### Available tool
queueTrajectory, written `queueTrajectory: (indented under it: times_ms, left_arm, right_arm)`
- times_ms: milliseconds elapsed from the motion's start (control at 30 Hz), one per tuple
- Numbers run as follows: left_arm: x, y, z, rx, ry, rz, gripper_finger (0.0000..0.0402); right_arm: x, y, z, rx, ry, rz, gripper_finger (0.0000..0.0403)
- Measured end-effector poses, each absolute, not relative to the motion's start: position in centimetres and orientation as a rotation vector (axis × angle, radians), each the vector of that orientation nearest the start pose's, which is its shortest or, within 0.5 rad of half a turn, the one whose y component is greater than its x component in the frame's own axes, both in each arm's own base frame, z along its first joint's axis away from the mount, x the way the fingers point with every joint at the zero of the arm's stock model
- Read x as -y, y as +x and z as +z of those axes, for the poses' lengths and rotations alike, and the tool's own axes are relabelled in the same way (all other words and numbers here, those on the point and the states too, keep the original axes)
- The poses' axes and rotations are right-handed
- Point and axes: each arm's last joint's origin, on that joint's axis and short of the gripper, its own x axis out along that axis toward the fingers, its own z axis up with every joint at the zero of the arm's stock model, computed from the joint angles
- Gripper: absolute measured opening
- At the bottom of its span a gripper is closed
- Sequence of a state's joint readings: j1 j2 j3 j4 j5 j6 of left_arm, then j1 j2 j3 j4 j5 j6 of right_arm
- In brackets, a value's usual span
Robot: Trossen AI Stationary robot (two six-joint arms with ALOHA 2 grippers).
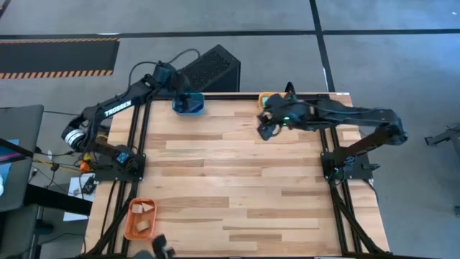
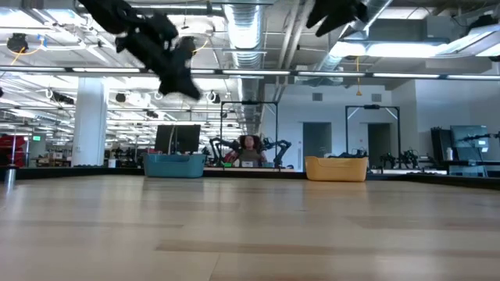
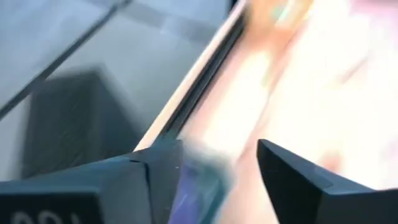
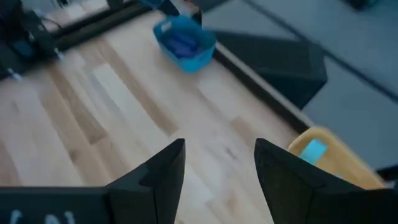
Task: Sort & place blocks by color
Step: Return to Home Position
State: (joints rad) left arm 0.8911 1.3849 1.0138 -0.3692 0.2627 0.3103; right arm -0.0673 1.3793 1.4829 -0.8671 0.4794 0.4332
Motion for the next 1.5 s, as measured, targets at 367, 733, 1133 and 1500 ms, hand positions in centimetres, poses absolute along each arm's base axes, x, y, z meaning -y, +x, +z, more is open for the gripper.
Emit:
queueTrajectory:
  times_ms: [367, 733, 1133, 1500]
  left_arm:
    - [-11.9, 21.6, 32.5, -0.226, -0.079, 0.157, 0.0023]
    - [-5.3, 17.5, 25.5, 0.002, -0.115, 0.126, 0.0002]
    - [-3.3, 14.7, 21.3, 0.048, -0.025, 0.079, 0.0]
    - [-2.9, 13.4, 19.3, 0.078, 0.052, 0.08, 0.0]
  right_arm:
    - [2.3, 20.4, 33.6, -0.174, 0.397, -0.332, 0.0157]
    - [1.6, 17.4, 28.3, -0.35, 0.243, -0.185, 0.0038]
    - [0.2, 14.1, 25.0, -0.045, 0.195, -0.035, 0.0005]
    - [-0.1, 11.1, 22.9, 0.082, 0.096, -0.024, 0.0003]
